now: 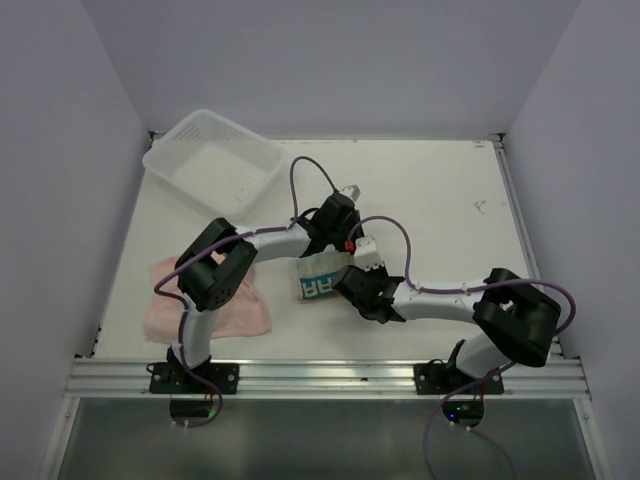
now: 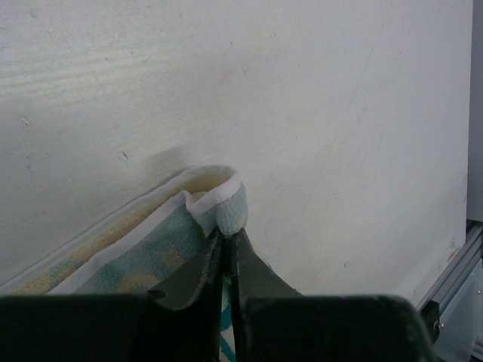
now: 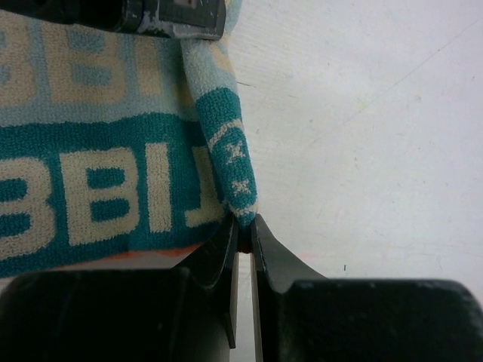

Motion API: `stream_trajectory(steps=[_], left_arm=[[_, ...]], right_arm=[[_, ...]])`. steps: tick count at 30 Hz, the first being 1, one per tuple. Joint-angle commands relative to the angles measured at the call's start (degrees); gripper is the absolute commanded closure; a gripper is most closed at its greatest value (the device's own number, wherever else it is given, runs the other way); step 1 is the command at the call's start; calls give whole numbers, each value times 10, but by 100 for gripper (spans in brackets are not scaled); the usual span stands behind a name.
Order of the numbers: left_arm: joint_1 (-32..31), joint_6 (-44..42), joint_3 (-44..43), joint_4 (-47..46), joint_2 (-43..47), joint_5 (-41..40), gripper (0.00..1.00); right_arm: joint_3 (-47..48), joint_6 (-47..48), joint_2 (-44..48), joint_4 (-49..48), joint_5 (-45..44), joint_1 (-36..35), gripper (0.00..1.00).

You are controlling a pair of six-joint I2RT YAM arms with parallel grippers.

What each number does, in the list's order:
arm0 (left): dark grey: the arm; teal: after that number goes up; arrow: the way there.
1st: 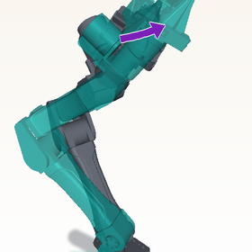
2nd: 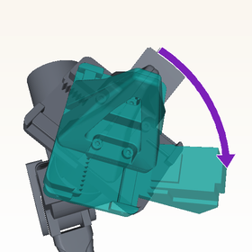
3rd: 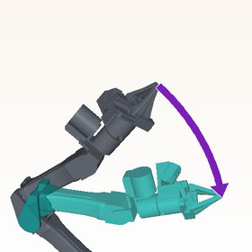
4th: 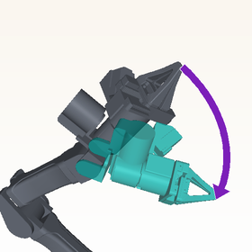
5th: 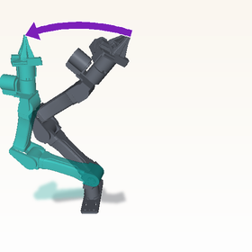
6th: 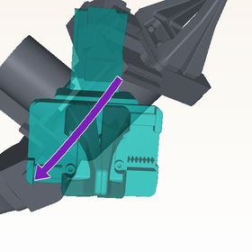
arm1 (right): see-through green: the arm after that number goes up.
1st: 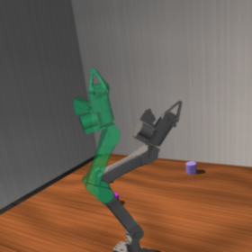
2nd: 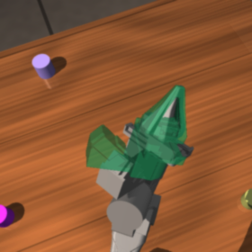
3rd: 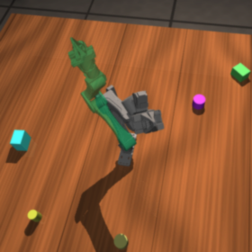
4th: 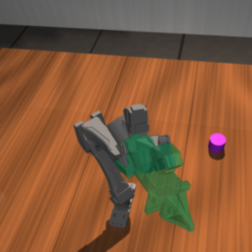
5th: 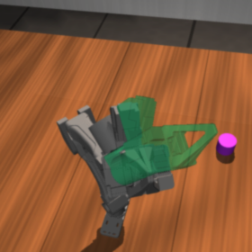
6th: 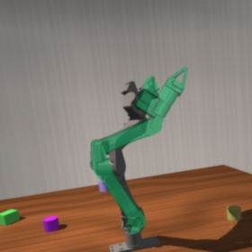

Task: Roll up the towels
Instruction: Roll the towel

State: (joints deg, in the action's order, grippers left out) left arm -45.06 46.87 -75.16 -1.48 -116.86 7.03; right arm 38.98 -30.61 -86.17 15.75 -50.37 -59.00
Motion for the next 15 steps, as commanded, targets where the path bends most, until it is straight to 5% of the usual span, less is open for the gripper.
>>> stream_trajectory(steps=[1, 15], left_arm=[[16, -16, 11, -42, 38, -41, 100], [18, -31, 40, -38, 48, -60, 100]], right_arm=[[11, 4, -10, 17, -26, -8, 100], [-13, 12, -41, -47, -8, -9, 100]])
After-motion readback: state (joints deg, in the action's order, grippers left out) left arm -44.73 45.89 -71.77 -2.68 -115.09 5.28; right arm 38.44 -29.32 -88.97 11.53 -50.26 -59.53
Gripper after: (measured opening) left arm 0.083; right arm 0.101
